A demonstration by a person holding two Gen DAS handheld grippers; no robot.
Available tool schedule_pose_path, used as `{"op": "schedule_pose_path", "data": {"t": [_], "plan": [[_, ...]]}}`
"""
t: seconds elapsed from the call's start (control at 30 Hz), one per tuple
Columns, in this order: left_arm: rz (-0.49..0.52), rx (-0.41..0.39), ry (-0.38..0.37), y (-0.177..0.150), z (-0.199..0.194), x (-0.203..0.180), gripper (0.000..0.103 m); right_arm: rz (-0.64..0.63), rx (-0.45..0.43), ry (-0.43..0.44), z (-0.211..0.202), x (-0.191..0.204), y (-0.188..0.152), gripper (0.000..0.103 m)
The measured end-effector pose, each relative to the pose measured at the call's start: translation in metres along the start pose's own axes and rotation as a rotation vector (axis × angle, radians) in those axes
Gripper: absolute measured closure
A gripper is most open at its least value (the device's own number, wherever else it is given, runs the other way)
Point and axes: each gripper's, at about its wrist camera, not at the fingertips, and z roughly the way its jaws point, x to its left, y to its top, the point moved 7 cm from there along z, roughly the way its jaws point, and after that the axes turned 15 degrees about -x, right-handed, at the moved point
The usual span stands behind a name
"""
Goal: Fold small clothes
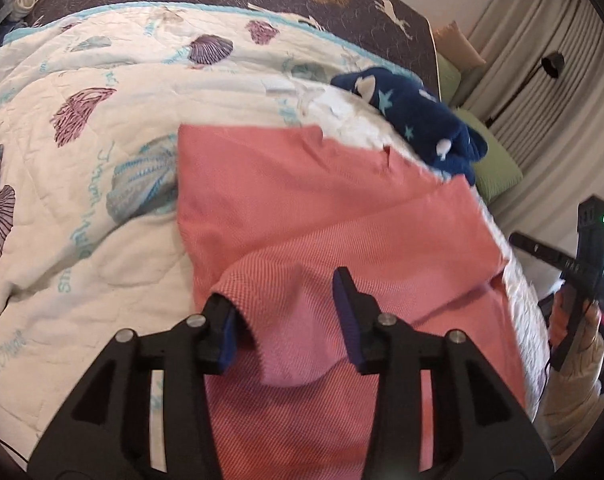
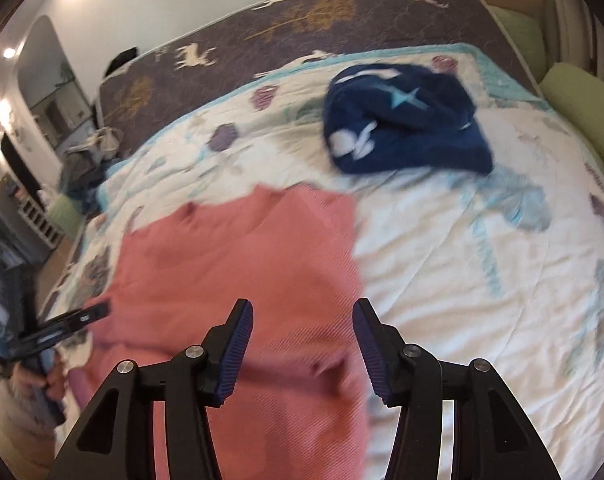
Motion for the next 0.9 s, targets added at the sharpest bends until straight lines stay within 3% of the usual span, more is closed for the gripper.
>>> {"op": "schedule_pose_path", "data": {"t": [0.1,0.2,0.3,0.4,0.47,0.57,0.6,0.63,0.7,0.77,0.83,0.9], "plan": [[-0.008,-0.015,-0.027,0.007,0.003,-0.003,0.098,-0.074,-0.002,-0.029,0.0,0.0,0.003,0.05],[0.009,-0.058,-0.051,0.017,-0.001,-0.015,0.098,-0.133,0.009,-0.057,0.009,-0.002,0.011,0.05],[0.06,-0.119,-0.054,0.031,-0.013,-0.028,0.098,-0.104,0.034,-0.051,0.032,-0.013,0.026,0.05],[0.116,-0.2,0.006,0.048,-0.025,-0.024,0.098,-0.085,0.046,-0.112,0.044,-0.023,0.033,0.051],[0.111,-0.17,0.057,0.047,-0.019,-0.006,0.097,-0.101,0.025,-0.117,0.039,-0.023,0.032,0.051],[0.09,-0.06,0.18,0.03,-0.003,0.022,0.089,-0.087,0.011,-0.074,0.024,-0.022,0.019,0.051],[0.094,-0.053,0.213,0.027,-0.003,0.025,0.08,-0.08,0.006,-0.052,0.016,-0.022,0.012,0.051],[0.101,-0.06,0.24,0.026,-0.004,0.025,0.068,-0.078,-0.003,-0.029,0.007,-0.022,0.005,0.051],[0.127,-0.12,0.254,0.033,-0.009,0.014,0.059,-0.103,-0.017,-0.01,-0.006,-0.02,-0.004,0.05],[0.153,-0.187,0.212,0.05,-0.013,-0.012,0.054,-0.165,-0.021,-0.005,-0.013,-0.012,-0.017,0.049],[0.155,-0.225,0.086,0.072,-0.006,-0.051,0.042,-0.27,-0.001,-0.03,-0.009,0.0,-0.031,0.048],[0.162,-0.175,-0.053,0.084,0.015,-0.094,0.036,-0.352,0.014,-0.076,0.002,0.007,-0.041,0.048]]}}
